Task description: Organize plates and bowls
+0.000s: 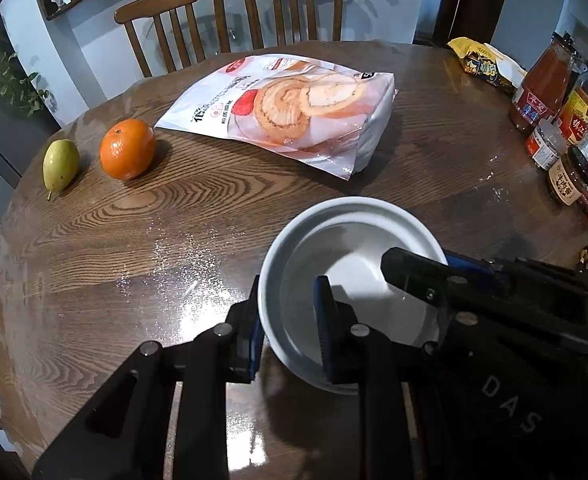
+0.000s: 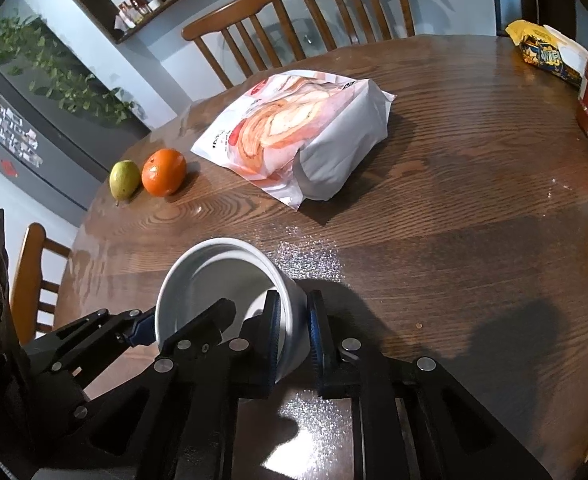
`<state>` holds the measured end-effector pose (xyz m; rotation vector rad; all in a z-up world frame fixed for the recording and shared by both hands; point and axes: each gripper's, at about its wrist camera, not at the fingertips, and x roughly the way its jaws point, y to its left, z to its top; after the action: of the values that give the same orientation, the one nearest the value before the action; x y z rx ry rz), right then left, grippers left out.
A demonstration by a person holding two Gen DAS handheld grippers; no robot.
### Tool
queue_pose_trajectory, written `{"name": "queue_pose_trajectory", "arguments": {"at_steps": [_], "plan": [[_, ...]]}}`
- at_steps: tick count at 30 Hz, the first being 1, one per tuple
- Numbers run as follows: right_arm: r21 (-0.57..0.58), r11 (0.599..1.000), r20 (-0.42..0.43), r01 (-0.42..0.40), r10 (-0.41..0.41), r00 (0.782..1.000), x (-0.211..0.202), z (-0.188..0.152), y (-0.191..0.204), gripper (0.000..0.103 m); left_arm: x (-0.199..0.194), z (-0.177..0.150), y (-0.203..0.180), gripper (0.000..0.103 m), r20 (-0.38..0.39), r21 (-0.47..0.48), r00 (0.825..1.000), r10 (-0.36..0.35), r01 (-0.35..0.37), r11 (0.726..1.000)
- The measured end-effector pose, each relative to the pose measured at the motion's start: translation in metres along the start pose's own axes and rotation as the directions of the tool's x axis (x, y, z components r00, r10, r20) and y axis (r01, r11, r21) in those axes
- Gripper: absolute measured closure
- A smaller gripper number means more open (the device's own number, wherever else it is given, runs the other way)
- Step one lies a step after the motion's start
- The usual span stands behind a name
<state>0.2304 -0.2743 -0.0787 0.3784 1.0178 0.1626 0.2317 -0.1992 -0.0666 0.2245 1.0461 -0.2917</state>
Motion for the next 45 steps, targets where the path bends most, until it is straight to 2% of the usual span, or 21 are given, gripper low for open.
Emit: {"name": "queue_pose_trajectory", "arguments": {"at_steps": [21,45], "plan": [[-0.026,0.999,0.079,-0.022,0.024,0.997,-0.038,-0.013,0.014,0.088,-0.042,-0.01,-0.006,0.082,0.086,0.027,0.996,0.025,-0.027,0.999],[-0.058,0.998,0.175,-0.027,0.036,0.984,-0.101,-0.055,0.043,0.088,-0.112,-0.052,-0.014,0.082,0.191,0.057,0.981,0.034,-0.046,0.997]]}}
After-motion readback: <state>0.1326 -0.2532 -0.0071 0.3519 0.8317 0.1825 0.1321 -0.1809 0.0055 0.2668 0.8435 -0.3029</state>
